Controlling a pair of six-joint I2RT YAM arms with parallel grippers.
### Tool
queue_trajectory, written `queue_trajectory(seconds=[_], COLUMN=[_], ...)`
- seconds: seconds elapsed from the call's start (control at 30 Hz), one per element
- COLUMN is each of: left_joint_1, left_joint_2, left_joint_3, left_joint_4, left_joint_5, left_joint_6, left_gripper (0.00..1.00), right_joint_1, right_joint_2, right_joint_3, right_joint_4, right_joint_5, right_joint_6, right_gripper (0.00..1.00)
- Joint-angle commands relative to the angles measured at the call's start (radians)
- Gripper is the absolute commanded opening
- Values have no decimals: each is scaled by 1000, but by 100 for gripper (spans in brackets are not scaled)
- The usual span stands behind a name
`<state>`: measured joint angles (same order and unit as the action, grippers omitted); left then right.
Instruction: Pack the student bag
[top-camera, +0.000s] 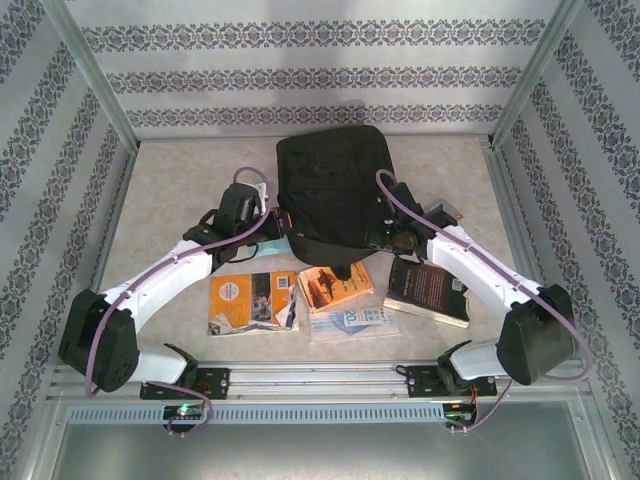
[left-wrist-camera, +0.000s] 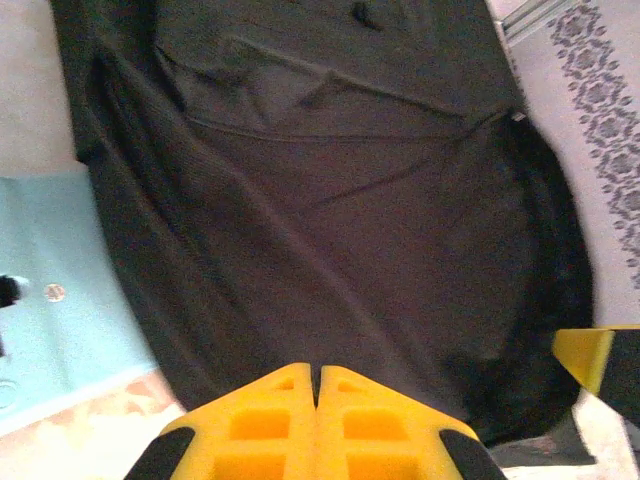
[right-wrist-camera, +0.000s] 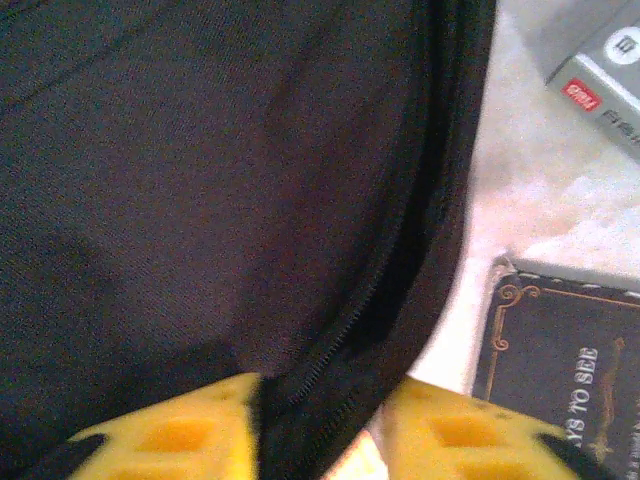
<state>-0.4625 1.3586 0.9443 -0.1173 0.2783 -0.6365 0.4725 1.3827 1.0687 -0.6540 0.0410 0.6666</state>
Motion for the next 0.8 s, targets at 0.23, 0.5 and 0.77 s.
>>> queue_trajectory(seconds=[0.23,0.5,0.77], left_joint_1=[-77,-180,-263], left_joint_2=[23,23,39], left_joint_3=[78,157,162], left_joint_4=[111,105,153], left_joint_5=[82,61,44], left_joint_6=[-104,-134,-168], left_gripper=[0,0,0], right_joint_1=[18,74,91], right_joint_2=[-153,-239,-246], right_joint_3=[73,28,-49], right_joint_4=[-107,-83,-15], right_joint_5=[-37,-139,-153], right_joint_6=[236,555,695], right_gripper=[47,37,56])
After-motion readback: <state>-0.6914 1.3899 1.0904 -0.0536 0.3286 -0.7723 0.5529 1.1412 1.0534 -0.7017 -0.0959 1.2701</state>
